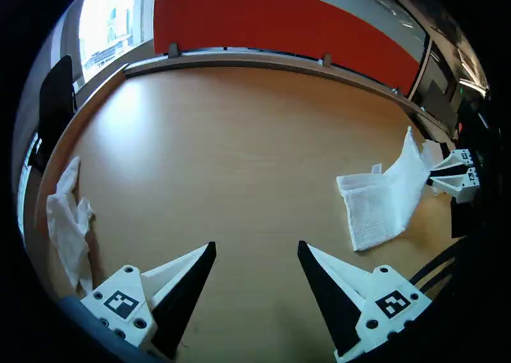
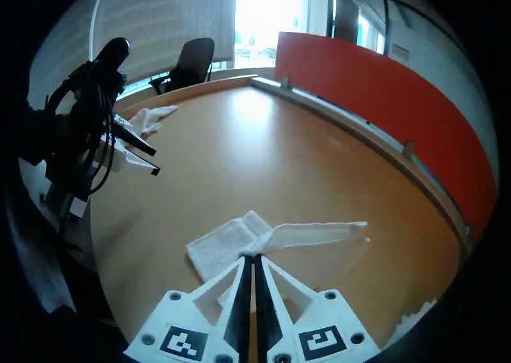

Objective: Fold towel

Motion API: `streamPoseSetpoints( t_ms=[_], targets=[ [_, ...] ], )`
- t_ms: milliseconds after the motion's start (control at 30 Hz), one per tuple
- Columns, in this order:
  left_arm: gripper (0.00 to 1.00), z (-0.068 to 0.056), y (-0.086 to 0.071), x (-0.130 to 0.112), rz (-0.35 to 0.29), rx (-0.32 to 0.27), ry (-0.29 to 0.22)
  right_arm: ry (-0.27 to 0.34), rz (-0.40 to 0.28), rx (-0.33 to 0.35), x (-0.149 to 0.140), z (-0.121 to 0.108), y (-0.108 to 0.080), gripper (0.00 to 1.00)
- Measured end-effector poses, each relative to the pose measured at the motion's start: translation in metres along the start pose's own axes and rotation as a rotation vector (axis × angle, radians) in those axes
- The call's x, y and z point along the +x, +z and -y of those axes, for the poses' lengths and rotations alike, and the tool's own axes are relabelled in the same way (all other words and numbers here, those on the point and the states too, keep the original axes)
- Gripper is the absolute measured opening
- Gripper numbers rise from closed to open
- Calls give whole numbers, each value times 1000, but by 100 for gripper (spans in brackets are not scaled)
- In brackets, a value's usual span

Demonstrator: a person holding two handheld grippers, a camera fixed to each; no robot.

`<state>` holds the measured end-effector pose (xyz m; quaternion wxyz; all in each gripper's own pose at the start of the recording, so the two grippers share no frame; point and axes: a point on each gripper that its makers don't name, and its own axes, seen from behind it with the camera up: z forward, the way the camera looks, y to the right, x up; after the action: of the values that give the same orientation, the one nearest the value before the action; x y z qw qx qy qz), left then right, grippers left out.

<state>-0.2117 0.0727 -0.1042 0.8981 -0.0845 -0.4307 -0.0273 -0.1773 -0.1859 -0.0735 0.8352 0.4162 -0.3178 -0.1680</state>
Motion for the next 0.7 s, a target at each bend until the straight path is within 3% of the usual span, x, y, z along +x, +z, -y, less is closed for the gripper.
streamPoseSetpoints(
  t_ms=[500,633,700],
  targets=[
    [95,12,-6,-7,2,18,-15,7,54,98,-16,41,37,8],
    [95,15,-6,-7,3,22,-16,15,89,83,-26,38,41,48],
    [95,15,-7,-7,3,23,-15,24,94,81,-28,37,41,62]
  ],
)
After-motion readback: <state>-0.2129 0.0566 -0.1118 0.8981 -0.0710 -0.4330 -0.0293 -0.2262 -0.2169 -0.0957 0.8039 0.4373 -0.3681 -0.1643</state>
